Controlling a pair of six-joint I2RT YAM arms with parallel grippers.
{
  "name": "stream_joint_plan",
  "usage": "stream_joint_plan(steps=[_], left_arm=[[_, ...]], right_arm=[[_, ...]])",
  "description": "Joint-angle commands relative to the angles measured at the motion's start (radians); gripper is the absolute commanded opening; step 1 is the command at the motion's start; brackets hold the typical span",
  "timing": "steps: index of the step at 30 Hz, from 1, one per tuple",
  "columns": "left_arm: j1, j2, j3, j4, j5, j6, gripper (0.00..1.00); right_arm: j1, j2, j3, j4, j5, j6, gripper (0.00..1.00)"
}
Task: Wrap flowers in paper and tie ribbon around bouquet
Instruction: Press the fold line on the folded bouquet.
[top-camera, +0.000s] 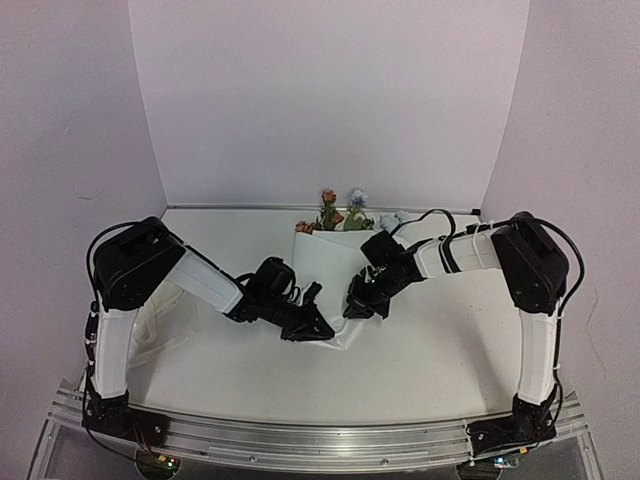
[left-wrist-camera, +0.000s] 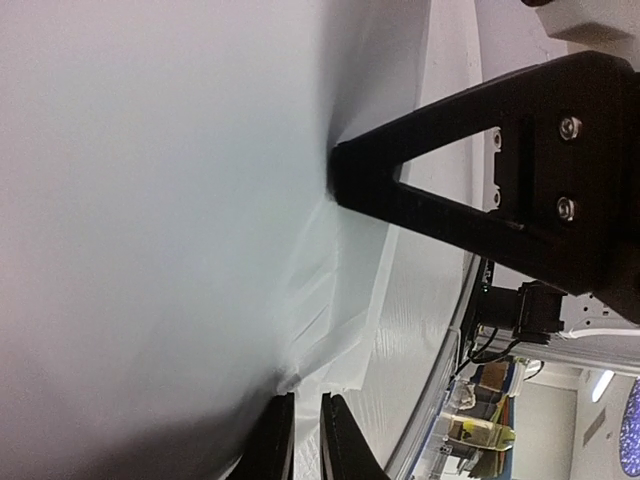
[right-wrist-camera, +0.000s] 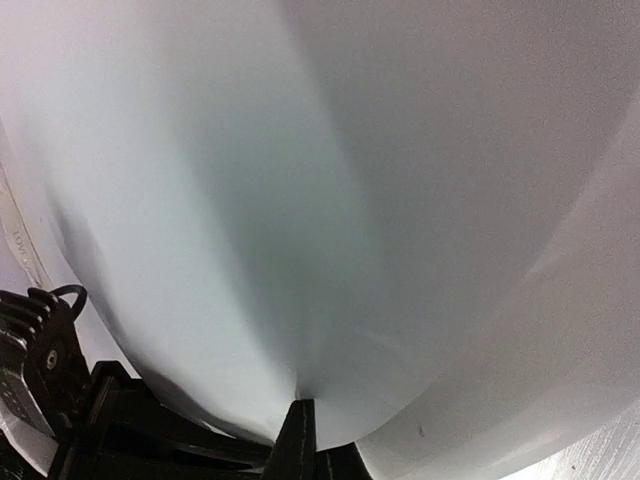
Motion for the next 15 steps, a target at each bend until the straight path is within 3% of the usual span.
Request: stream_joint_plan(steps=[1,8,15], left_arm=[[0.058,-0.029,-0.135,0.125,0.018,-0.123,0.13],[0.105,-0.023,-0.270,0.371,0.088,-0.269,0.12],[0.154,-0.081,-0.374,0.404,0.064,-0.299,0.12]], right_arm=[[0.000,-0.008,0.010,-0.066,0.050,-0.044,0.00],[0.000,-0.001,0.028,-0.101,0.059,-0.071,0.00],[0.000,0.007,0.049,-0.133,0.065,-0.093,0.00]])
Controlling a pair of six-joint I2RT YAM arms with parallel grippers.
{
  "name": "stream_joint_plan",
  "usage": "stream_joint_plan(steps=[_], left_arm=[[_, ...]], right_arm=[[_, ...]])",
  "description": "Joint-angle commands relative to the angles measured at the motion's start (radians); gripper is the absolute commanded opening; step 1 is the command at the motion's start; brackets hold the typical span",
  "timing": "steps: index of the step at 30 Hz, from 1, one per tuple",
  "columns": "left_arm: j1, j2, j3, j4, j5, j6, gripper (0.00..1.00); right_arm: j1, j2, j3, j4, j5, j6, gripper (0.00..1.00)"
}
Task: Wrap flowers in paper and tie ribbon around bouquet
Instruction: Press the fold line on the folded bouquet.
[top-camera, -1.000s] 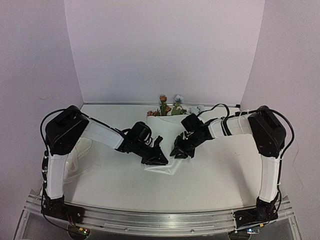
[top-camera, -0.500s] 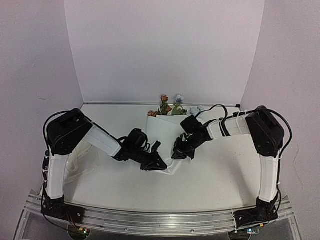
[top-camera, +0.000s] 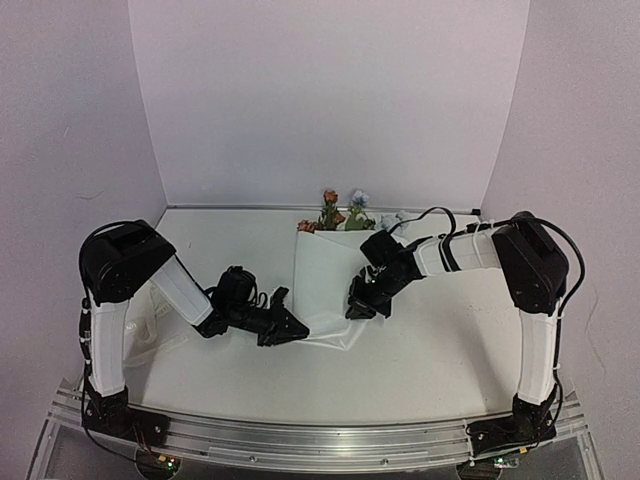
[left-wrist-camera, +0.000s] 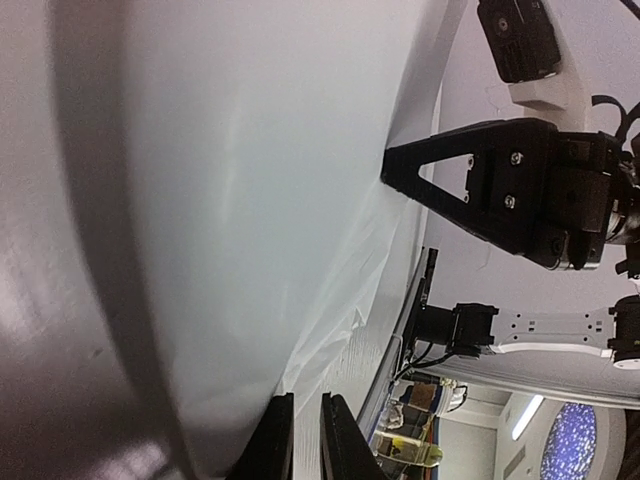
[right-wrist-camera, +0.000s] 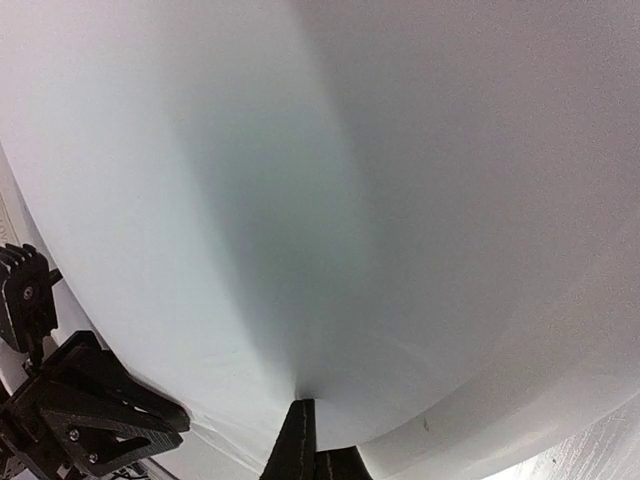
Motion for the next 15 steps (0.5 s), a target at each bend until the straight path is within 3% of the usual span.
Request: stream_joint_plan(steps=[1,5,8,12,15], left_arm=[[0.039,-0.044,-0.081,-0.030,-0.039,-0.044,0.12],[0.043,-0.098,-0.063,-0.165,-0.075,0.036,0.12],[0.043,-0.138,-0.023,-0.282,-0.095,0.099,0.14],[0.043,-0.195,0.061,-0.451,-0.145,0.204,0.16],[0.043,-0.203,0.146,-0.574,-0.181,0.284,0.19]], right_arm=[[-0.002,0.007,0.033,-0.081,0.045,-0.036,0.00],[-0.001,-0.001,0.075,-0.124,0.040,-0.066,0.00],[-0.002,-0.038,0.097,-0.150,0.033,-0.078,0.09],[0.000,-0.113,0.122,-0.200,0.035,-0.091,0.28],[0.000,-0.167,0.111,-0.250,0.071,-0.112,0.48]])
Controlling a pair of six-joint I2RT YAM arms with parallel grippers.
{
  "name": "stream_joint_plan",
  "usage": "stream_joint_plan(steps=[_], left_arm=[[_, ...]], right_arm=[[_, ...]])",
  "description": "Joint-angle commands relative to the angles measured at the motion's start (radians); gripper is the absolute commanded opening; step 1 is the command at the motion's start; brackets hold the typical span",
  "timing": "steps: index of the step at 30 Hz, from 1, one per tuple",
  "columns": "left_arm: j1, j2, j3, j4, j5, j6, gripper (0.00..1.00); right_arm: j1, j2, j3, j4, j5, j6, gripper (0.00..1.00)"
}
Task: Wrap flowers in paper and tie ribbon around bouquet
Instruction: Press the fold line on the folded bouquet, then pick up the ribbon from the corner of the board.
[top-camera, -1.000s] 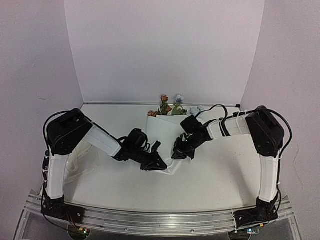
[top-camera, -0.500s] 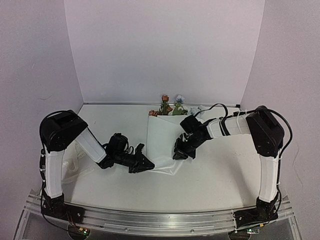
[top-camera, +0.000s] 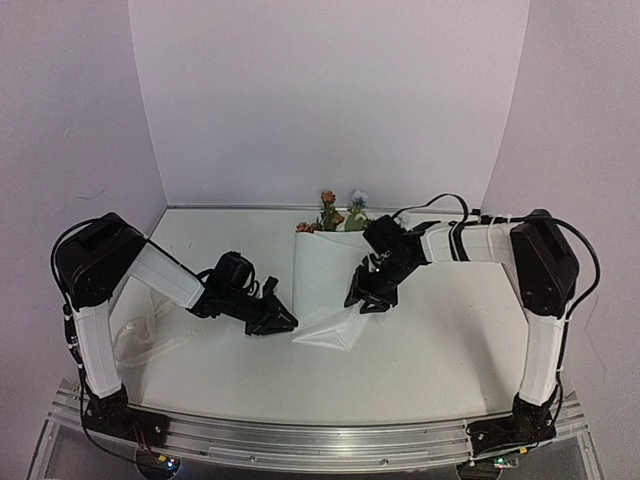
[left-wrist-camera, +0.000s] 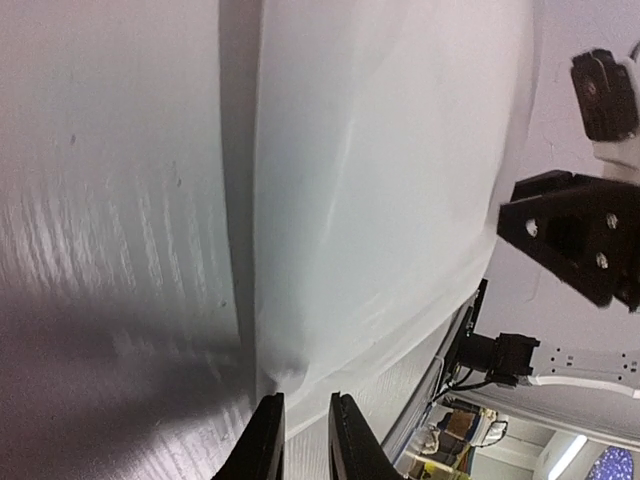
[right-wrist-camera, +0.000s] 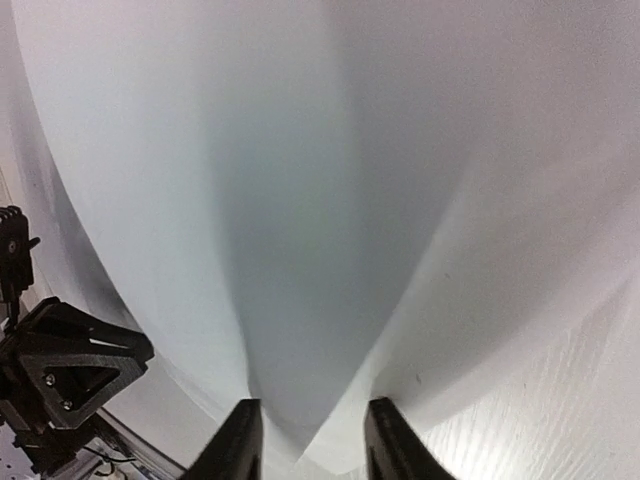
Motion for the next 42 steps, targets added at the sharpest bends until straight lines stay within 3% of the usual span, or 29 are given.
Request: stream_joint_plan(steps=[1,6,10,20,26,31,37,42], left_arm=[[0.005,-0.056,0.138,-0.243,-0.083,0.165,0.19],[0.004,-0.036,0.245,-0.353,-0.111,0.236,0.21],[0.005,-0.015,0.296,-0.437,-0.130,0.272,0.22],[0.005,-0.053,0.266,-0.457,-0.148,0.283,0.23],[0.006,-0.120,0.234,-0.467,-0.193,0.275,0.23],[0.030,-0.220,0.198,-0.509,-0.298,0.263,0.27],[0.132,-0.395,0.102,-0.588,-0.527,0.205,0.40],[0.204,-0.532,0.026,-0.687,-0.768,0.177,0.53]], right_arm=[[0.000,-0.138,0.024,-0.095,0.067,-0.040,0.56],[0.001,-0.152,-0.031,-0.109,0.095,-0.056,0.86],[0.000,-0.127,-0.052,-0.109,0.119,-0.060,0.98],[-0.004,-0.038,-0.042,-0.053,0.166,-0.108,0.97],[-0.049,0.017,0.013,-0.052,0.120,-0.169,0.70],[-0.068,0.050,0.060,-0.053,0.084,-0.256,0.59],[-0.089,0.065,0.079,-0.057,0.061,-0.321,0.58],[-0.090,0.012,0.065,-0.081,0.049,-0.322,0.70]])
